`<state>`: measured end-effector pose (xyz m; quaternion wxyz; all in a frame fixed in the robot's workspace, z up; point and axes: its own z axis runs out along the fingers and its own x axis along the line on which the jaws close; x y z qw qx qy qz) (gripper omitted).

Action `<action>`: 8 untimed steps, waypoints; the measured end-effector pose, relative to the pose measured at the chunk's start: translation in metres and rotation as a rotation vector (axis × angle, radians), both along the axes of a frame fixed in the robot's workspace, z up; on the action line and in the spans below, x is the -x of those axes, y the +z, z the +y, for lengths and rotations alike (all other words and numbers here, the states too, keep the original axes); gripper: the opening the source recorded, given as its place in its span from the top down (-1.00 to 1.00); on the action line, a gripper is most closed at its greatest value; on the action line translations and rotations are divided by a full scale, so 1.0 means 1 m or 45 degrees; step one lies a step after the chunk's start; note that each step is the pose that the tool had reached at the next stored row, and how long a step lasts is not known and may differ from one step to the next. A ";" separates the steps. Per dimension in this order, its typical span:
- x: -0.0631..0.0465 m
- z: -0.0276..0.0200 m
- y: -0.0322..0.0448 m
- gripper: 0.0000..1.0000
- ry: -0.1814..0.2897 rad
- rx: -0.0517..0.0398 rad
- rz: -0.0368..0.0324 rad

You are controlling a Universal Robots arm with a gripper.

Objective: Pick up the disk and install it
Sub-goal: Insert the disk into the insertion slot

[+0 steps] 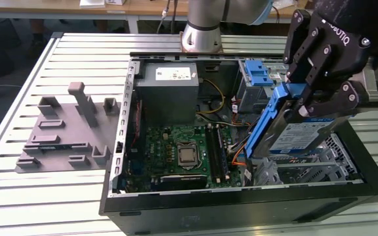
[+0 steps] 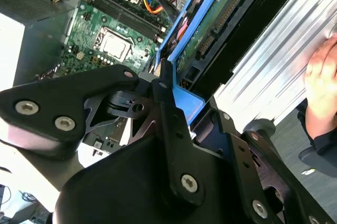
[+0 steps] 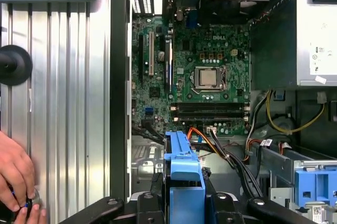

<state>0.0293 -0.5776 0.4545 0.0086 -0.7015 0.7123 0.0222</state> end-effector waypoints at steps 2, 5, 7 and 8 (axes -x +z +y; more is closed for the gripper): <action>-0.004 0.0000 -0.0002 0.27 0.000 0.000 0.0001; -0.009 0.0000 -0.0004 0.27 0.000 0.000 0.0004; -0.012 0.0000 -0.0005 0.27 0.000 0.000 0.0008; -0.014 0.0000 -0.0005 0.27 0.000 0.000 0.0010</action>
